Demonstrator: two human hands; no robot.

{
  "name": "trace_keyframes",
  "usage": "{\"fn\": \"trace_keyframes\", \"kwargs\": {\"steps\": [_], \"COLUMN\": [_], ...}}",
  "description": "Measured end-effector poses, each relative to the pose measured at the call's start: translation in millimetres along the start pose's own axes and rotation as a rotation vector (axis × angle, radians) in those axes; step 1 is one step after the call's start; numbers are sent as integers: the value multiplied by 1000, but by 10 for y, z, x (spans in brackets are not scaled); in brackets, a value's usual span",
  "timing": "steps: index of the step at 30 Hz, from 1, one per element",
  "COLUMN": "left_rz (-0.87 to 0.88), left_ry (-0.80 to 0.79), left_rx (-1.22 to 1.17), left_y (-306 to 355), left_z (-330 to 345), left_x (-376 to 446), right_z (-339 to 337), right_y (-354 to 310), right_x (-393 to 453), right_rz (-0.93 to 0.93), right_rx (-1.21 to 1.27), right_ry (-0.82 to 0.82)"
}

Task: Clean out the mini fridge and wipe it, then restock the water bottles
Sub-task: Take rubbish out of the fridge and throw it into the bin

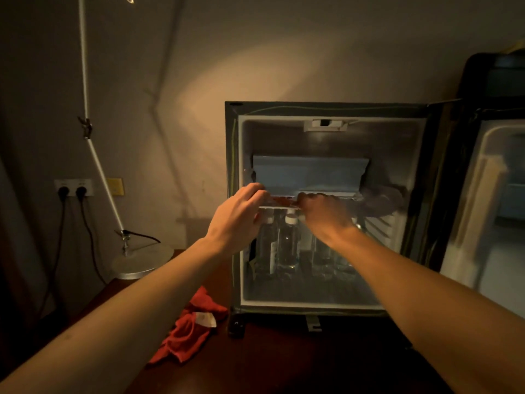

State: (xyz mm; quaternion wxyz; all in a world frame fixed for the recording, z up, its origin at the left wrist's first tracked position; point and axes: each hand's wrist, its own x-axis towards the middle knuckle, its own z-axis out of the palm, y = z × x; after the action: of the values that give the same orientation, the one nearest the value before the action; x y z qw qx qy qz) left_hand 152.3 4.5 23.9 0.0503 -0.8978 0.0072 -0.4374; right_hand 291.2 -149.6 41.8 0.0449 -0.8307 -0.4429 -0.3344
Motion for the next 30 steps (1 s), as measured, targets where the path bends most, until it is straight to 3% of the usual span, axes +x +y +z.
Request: {"fn": "trace_keyframes", "kwargs": {"steps": [7, 15, 20, 25, 30], "left_rz": [-217, -240, -93, 131, 342], "left_ry": [25, -111, -113, -249, -271], "left_rx": [-60, -76, 44, -28, -142], "left_y": [174, 526, 902, 1558, 2320], "left_z": [-49, 16, 51, 155, 274], "left_x": [-180, -519, -610, -678, -742], "right_z": [-99, -136, -334, -376, -700], "right_y": [215, 356, 335, 364, 534], "right_x": [-507, -1167, -1702, -2295, -2935], "right_rz": [148, 126, 62, -32, -36], "right_rx": [-52, -16, -27, -181, -204], "right_ry": [-134, -121, -216, -192, -197]}}
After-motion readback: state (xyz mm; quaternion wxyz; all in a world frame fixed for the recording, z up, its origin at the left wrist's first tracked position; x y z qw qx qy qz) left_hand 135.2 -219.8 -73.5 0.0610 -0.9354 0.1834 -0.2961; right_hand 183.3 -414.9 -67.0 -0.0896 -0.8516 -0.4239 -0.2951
